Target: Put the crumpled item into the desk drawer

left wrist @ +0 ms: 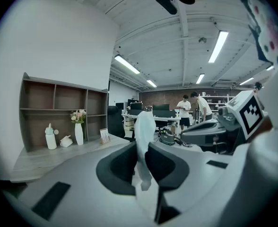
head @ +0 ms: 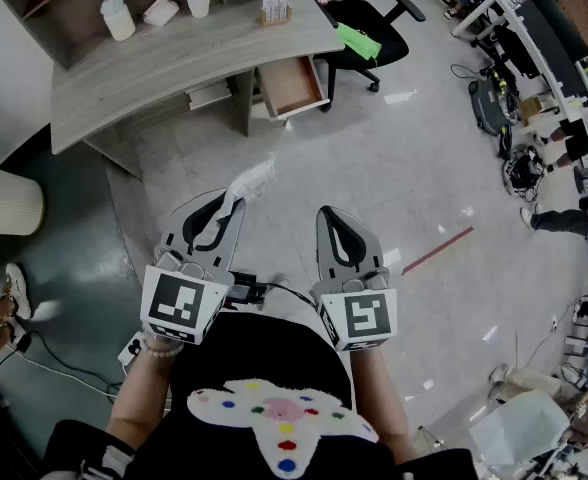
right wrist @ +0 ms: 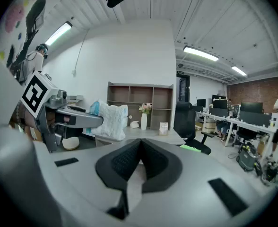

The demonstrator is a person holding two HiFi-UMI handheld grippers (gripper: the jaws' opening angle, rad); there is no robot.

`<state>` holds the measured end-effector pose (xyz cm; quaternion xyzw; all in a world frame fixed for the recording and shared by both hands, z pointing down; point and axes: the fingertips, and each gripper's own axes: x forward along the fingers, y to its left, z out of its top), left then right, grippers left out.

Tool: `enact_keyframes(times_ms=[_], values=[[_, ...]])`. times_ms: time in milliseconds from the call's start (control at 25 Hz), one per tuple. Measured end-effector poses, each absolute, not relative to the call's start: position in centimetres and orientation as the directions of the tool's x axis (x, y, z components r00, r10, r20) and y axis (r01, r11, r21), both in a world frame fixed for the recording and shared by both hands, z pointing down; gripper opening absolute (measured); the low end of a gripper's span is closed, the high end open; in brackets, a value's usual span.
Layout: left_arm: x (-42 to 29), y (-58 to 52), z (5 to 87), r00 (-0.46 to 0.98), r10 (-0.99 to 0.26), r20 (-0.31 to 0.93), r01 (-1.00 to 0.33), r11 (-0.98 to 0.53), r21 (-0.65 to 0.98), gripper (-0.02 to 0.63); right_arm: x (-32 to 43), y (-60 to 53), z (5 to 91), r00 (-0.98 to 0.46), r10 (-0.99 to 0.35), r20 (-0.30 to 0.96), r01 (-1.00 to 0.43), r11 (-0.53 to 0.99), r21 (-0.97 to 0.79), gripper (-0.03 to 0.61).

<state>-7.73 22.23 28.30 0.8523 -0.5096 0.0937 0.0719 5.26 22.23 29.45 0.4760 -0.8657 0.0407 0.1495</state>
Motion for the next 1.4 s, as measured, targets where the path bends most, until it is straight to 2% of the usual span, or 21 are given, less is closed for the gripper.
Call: enact_keyframes(times_ms=[440, 800, 1400], values=[[-8.0, 22.3, 28.6, 0.474, -0.846, 0.244, -0.873, -0.487, 0.008, 0.058, 5.1, 22.4, 29.8, -0.492, -0.813, 0.311, -0.841, 0.536, 0.07, 0.003], [-8.3, 22.8, 28.8, 0.483, -0.838, 0.256, -0.865, -0.501, -0.009, 0.058, 5.1, 22.8, 29.7, -0.481, -0.832, 0.276, -0.861, 0.508, 0.034, 0.003], [-10.6, 23.9, 27.7, 0.501, -0.839, 0.212, -0.856, -0.516, -0.022, 0.058, 3.4, 24.3, 28.7, -0.447, -0.863, 0.236, -0.882, 0.469, 0.045, 0.003]])
